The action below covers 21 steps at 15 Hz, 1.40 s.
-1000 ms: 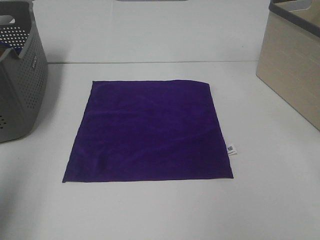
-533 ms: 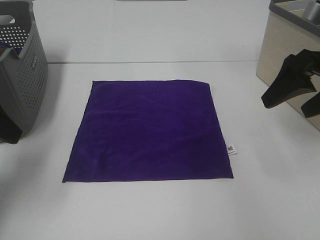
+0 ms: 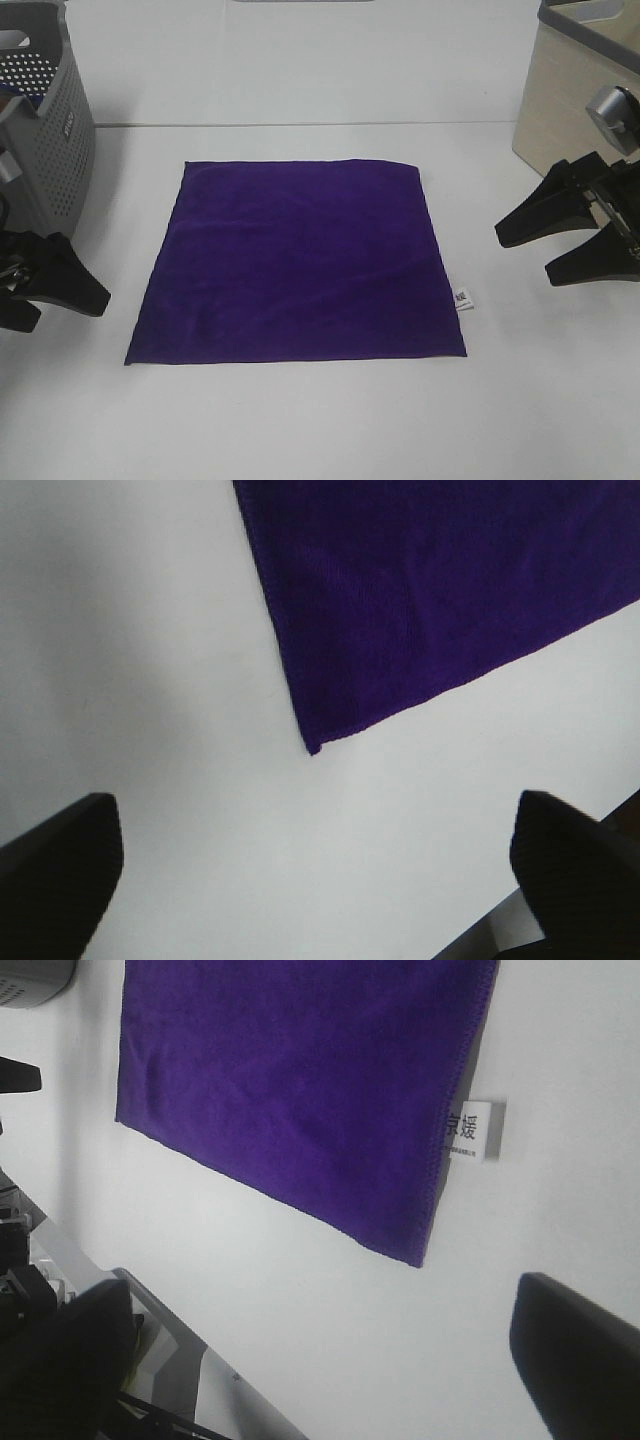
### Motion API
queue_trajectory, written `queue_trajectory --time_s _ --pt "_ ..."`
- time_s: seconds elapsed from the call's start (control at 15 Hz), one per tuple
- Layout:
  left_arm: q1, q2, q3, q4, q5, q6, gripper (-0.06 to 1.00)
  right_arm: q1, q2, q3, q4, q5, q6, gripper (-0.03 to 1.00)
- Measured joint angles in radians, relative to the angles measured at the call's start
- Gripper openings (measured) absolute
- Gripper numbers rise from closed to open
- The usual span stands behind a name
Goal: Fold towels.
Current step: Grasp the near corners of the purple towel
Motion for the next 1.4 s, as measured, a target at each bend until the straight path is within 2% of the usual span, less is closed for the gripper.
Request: queue_trajectory --time_s 0.27,0.4,0.53,0.6,0.67,0.87,1.2,1.4 --pt "0.0 0.0 0.0 -0.005 -0.014 0.004 0.98 0.001 0.0 0.0 0.024 -0.006 -0.003 0.99" --pt "0.0 0.009 0.0 -0.015 -0.039 0.008 0.98 0.039 0.018 0.012 -0.013 -0.093 0.027 0.99" --pt "-0.001 0.056 0.0 -0.063 -0.054 0.009 0.98 0.105 0.07 0.013 -0.03 -0.162 0.046 0.99" --pt "-0.012 0.086 -0.001 -0.075 -0.06 0.011 0.98 0.138 0.105 0.013 -0.033 -0.197 0.05 0.99" --pt "-0.057 0.142 -0.001 -0.08 -0.085 0.02 0.98 0.167 0.176 0.012 -0.032 -0.241 0.057 0.99" --pt "-0.099 0.171 -0.008 -0.115 -0.105 0.037 0.97 0.167 0.234 -0.009 0.009 -0.21 0.065 0.97" --pt "-0.1 0.187 -0.019 -0.129 -0.098 0.037 0.96 0.166 0.267 -0.017 0.04 -0.18 0.089 0.95" --pt "-0.134 0.219 -0.069 -0.119 -0.087 0.015 0.9 0.166 0.297 -0.019 0.067 -0.168 0.132 0.88"
